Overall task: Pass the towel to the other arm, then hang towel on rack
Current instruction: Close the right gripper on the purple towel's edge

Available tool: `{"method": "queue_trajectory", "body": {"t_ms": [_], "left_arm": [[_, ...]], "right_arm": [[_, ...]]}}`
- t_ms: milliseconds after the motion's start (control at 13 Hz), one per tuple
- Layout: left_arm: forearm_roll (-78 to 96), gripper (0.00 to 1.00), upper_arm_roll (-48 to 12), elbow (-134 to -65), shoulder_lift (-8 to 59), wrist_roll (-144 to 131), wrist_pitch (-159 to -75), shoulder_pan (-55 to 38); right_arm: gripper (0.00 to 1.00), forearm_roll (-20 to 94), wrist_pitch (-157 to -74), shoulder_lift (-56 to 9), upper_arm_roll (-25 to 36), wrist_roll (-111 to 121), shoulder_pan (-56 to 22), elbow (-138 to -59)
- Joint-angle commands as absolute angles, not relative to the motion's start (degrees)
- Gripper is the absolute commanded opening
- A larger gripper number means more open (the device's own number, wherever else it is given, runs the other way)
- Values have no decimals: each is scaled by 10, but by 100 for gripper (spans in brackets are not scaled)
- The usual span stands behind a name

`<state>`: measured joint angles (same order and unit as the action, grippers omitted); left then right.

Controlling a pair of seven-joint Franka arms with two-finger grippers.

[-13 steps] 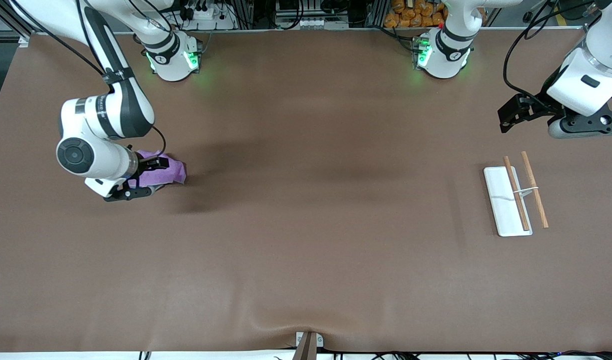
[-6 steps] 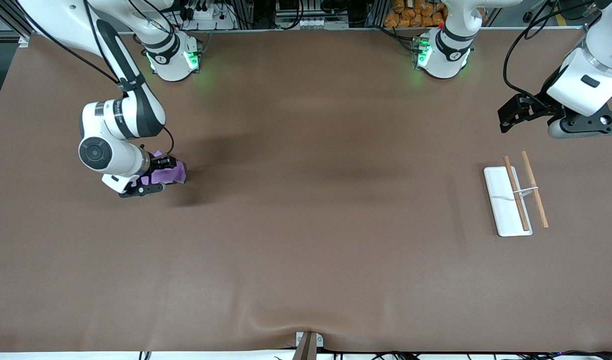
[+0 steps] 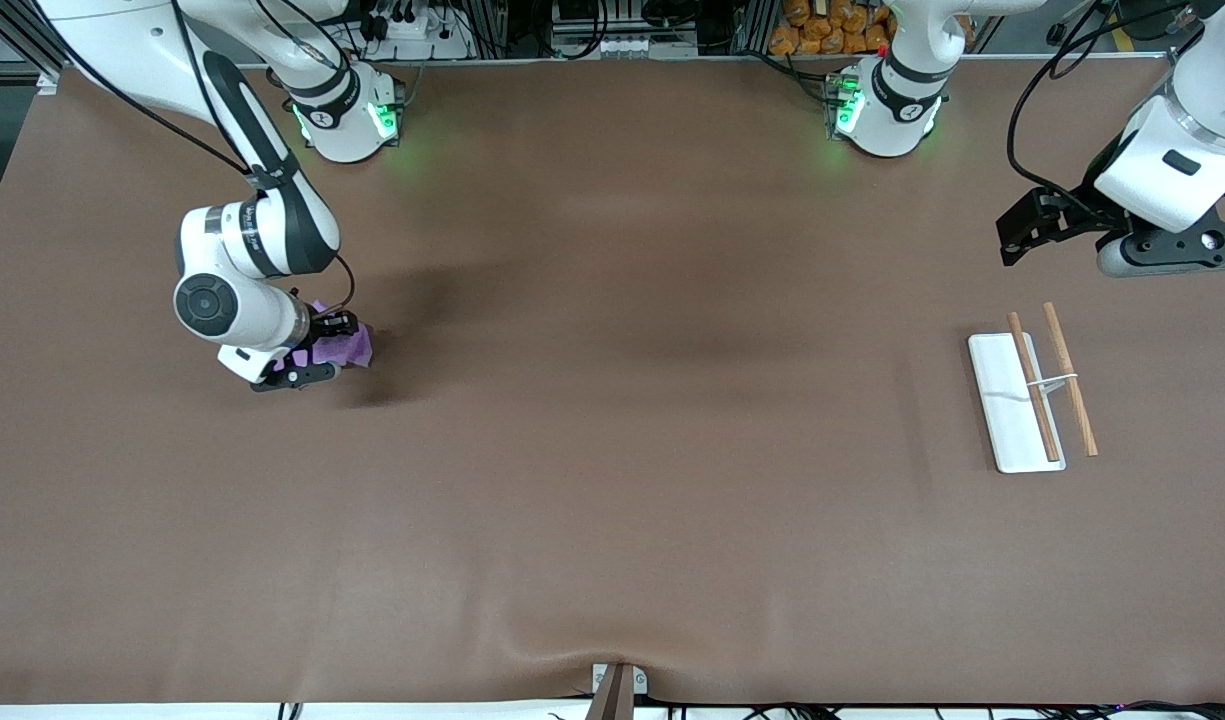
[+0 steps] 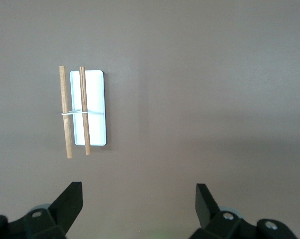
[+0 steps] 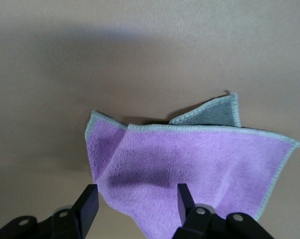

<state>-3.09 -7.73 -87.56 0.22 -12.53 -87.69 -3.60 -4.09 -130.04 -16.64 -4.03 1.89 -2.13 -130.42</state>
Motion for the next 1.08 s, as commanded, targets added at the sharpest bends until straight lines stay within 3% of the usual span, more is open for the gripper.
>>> {"method": "queue_trajectory", "body": {"t_ms": [0, 231, 308, 615, 1000], "left_arm": [[-25, 100, -80, -873, 2, -120, -874, -33], [-18, 100, -80, -872, 1, -120, -874, -34], [-17, 100, -80, -873, 1, -119, -874, -33], [-17, 100, -80, -873, 5, -120, -877, -35], [-17, 100, -80, -873, 6, -120, -878, -36]], "right_arm": [[73, -50, -1317, -177, -44, 23, -16, -1315], [71, -46, -1321, -180, -45, 18, -23, -1318], [64, -46, -1329, -180, -45, 17, -30, -1324], [2, -46, -1329, -180, -44, 17, -26, -1323], [0, -42, -1309, -170, -45, 15, -23, -1315]]}}
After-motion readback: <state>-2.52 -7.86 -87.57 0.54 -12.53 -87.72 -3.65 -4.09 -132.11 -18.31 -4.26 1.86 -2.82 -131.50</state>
